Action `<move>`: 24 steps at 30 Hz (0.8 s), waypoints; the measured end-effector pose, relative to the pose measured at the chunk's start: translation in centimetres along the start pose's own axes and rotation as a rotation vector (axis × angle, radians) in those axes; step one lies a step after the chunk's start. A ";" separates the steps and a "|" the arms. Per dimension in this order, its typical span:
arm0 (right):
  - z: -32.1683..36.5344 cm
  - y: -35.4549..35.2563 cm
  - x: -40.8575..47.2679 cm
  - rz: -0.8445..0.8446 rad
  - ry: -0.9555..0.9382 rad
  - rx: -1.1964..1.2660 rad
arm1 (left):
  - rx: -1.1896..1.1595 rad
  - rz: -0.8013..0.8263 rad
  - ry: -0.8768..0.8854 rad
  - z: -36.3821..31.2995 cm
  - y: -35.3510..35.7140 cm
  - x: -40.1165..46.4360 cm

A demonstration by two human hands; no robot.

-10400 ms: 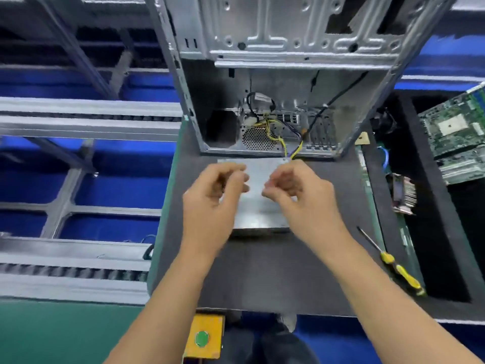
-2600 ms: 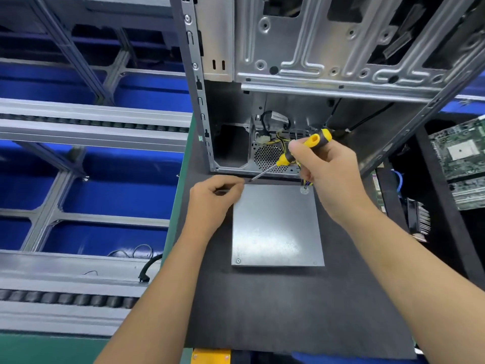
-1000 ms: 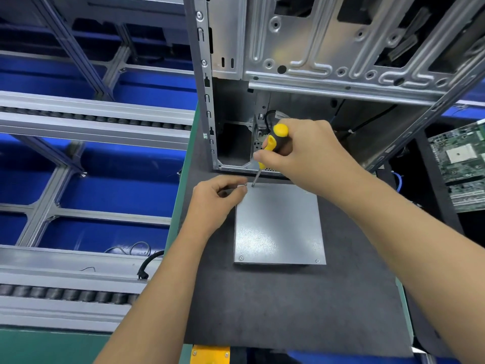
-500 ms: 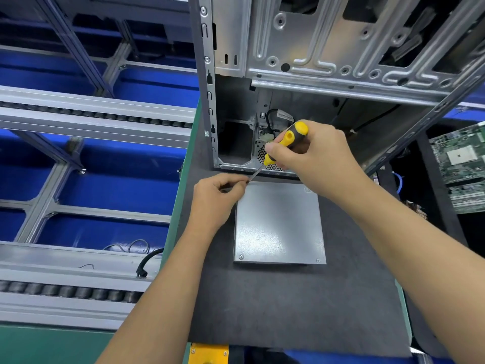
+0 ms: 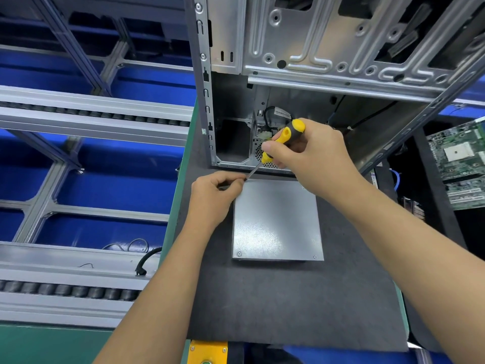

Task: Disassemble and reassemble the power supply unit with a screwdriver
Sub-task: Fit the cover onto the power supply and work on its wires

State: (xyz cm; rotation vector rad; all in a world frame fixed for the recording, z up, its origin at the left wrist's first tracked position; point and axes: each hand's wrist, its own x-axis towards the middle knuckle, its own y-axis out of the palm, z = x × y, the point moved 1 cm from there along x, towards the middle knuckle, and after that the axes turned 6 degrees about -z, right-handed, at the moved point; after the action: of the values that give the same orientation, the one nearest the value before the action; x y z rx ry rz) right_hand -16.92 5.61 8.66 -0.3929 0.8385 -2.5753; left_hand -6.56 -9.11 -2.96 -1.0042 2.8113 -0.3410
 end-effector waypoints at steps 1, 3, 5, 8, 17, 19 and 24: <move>0.0 0.0 0.0 -0.004 0.004 0.002 | -0.002 0.001 0.002 0.0 0.0 0.0; 0.0 0.1 0.0 -0.013 0.020 0.019 | -0.004 0.002 0.005 0.0 0.0 0.0; 0.0 0.1 -0.1 -0.023 0.036 0.030 | 0.001 0.003 0.009 -0.1 0.0 -0.1; -0.2 0.1 -0.3 -0.029 0.050 0.044 | 0.011 0.003 0.004 -0.1 -0.1 -0.1; 1.7 -0.4 -0.4 0.080 -0.230 -0.210 | 0.002 0.011 0.016 -0.2 -0.1 -0.2; 3.1 -0.4 -0.2 0.158 -0.377 -0.368 | -0.011 0.016 0.020 -0.2 -0.1 -0.2; 5.8 -0.4 1.3 0.342 -0.468 -0.655 | -0.023 0.006 0.013 -0.1 0.0 -0.2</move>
State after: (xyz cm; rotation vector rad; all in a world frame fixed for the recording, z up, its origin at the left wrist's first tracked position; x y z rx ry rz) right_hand -15.94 2.44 13.56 -0.9037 1.3982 -1.7416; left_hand -6.42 -8.92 -2.88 -1.0011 2.8356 -0.3154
